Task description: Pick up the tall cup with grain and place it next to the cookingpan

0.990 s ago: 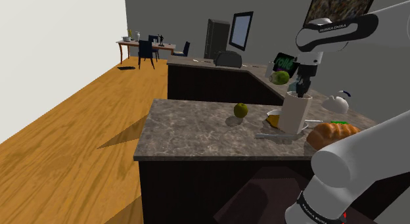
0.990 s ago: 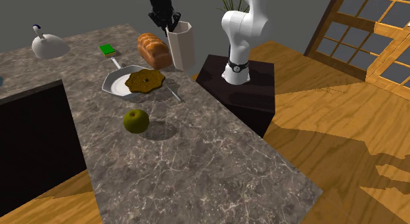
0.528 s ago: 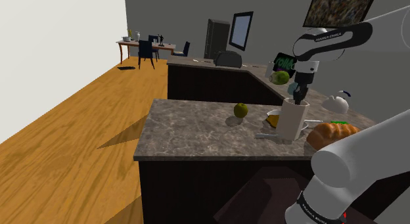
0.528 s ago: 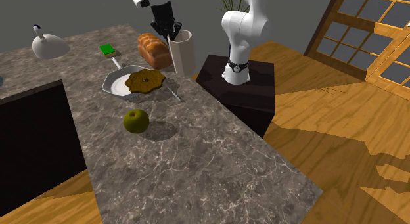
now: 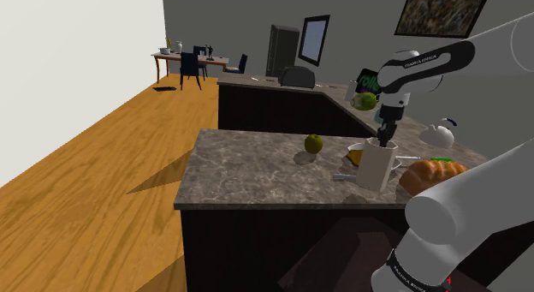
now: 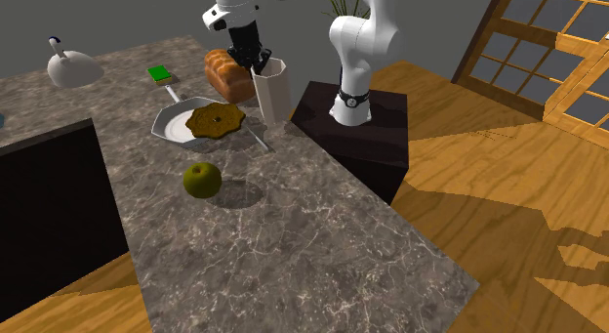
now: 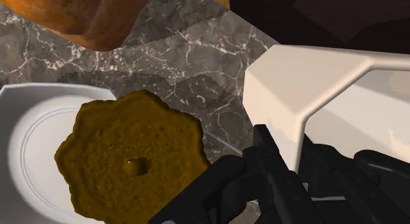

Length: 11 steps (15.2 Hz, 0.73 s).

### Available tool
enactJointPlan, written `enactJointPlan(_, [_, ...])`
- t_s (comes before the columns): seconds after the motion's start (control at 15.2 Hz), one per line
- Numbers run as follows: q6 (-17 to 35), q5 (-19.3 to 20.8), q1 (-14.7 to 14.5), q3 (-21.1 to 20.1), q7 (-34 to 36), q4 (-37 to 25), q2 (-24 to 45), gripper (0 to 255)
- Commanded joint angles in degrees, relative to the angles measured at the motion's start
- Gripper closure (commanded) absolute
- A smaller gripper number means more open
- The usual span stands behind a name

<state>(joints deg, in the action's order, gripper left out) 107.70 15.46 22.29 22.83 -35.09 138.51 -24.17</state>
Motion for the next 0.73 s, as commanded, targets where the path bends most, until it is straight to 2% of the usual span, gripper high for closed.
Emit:
enactJointPlan(0.0, [1.8,0.1,0.0,0.3,0.2,1.3,0.5,255])
enactJointPlan(0.33, [6.0,0.3,0.0,1.0,0.3,3.9,2.2,255])
enactJointPlan(0.66, [6.4,0.4,0.0,1.1,0.3,4.1,2.3,255])
